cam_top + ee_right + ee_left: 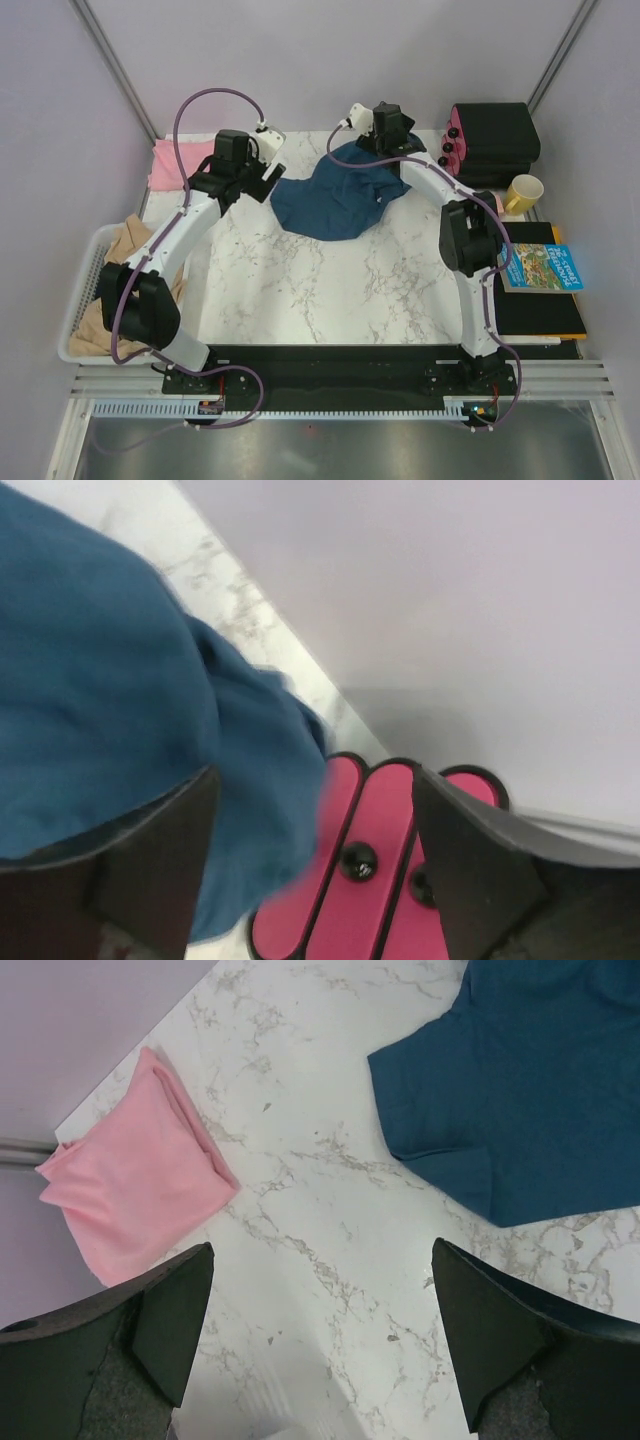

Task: Fold and stack the t-shirts
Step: Flatten the tshirt out

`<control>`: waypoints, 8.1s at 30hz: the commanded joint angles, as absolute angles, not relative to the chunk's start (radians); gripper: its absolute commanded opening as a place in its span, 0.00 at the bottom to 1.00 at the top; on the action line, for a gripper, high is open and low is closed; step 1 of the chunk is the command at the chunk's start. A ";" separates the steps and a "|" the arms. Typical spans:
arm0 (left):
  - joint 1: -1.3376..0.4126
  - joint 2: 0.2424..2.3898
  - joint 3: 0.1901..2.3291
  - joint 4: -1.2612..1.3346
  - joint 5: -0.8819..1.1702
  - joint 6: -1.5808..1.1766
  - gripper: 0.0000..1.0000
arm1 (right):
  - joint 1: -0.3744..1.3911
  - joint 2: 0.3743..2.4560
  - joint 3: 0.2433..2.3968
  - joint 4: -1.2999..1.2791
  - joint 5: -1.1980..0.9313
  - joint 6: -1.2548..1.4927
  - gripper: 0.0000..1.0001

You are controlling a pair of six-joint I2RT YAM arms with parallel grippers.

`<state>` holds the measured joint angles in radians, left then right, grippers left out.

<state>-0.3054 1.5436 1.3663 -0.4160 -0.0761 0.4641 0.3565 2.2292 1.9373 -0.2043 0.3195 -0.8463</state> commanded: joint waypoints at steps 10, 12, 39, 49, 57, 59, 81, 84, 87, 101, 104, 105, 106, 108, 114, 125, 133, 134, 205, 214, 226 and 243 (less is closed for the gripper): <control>-0.295 1.506 1.284 -0.310 -0.142 0.450 0.91 | 0.385 1.970 1.802 -0.312 0.287 -0.709 0.98; -0.261 1.485 1.256 -0.247 -0.205 0.405 0.91 | 0.397 1.925 1.792 -0.408 0.096 -0.641 0.98; -0.025 1.430 1.255 -0.249 -0.413 0.310 0.90 | 0.738 2.468 2.138 -0.594 -0.090 -0.535 0.89; -0.002 1.439 1.270 -0.221 -0.397 0.318 0.90 | 0.738 2.467 2.040 -0.661 -0.144 -0.604 0.76; 0.026 1.443 1.278 -0.204 -0.387 0.342 0.90 | 0.735 2.438 1.918 -0.727 -0.187 -0.611 0.39; 0.032 1.445 1.279 -0.196 -0.384 0.344 0.90 | 0.732 2.416 1.876 -0.736 -0.186 -0.612 0.21; 0.035 1.551 1.405 -0.213 -0.246 0.304 0.88 | 0.651 1.754 1.249 -1.064 0.066 -0.920 0.00; 0.034 1.554 1.419 -0.218 -0.218 0.302 0.88 | 0.606 1.706 1.166 -1.111 0.103 -0.979 0.00; 0.032 1.559 1.427 -0.221 -0.199 0.298 0.88 | 0.586 1.701 1.106 -1.132 0.140 -0.996 0.07; 0.012 1.594 1.476 -0.252 -0.149 0.287 0.86 | 0.581 1.877 1.411 -1.210 -0.190 -0.870 0.65; -0.029 1.605 1.483 -0.264 -0.155 0.296 0.86 | 0.584 1.917 1.431 -1.273 -0.224 -0.903 0.66; -0.029 1.605 1.483 -0.265 -0.155 0.299 0.86 | 0.587 1.914 1.430 -1.290 -0.227 -0.916 0.67; -0.031 1.605 1.486 -0.267 -0.155 0.304 0.86 | 0.589 1.911 1.422 -1.323 -0.224 -0.932 0.67; -0.031 1.608 1.486 -0.270 -0.160 0.313 0.86 | 0.595 1.895 1.414 -1.353 -0.209 -0.965 0.69; -0.035 1.618 1.491 -0.276 -0.161 0.305 0.86 | 0.600 1.868 1.401 -1.417 -0.192 -0.994 0.69; -0.049 1.629 1.502 -0.282 -0.170 0.307 0.86 | 0.606 1.894 1.273 -1.260 -0.163 -0.934 0.51; -0.049 1.626 1.485 -0.285 -0.170 0.296 0.86 | 0.604 1.887 1.322 -1.169 -0.097 -0.876 0.00; -0.049 1.626 1.480 -0.285 -0.164 0.295 0.86 | 0.603 1.878 1.327 -1.160 -0.066 -0.871 0.00; -0.759 2.347 1.856 0.408 -0.435 0.486 0.02 | 0.387 1.671 1.896 0.009 0.641 -1.436 0.00; -0.577 2.208 1.862 0.659 -0.620 0.843 0.02 | 0.356 1.651 1.835 0.009 0.640 -1.384 0.00; -0.551 2.169 1.551 0.931 -0.520 1.175 1.00 | 0.354 1.646 1.804 -0.040 0.627 -1.348 0.00; -0.568 1.646 1.082 0.312 0.059 0.868 0.97 | 0.356 1.632 1.752 -0.064 0.643 -1.330 0.00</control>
<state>-0.5674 1.7344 1.1103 0.4919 -0.1501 0.9554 0.3580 1.6798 1.7561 -0.0883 0.6113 -1.3529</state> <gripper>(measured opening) 0.988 0.011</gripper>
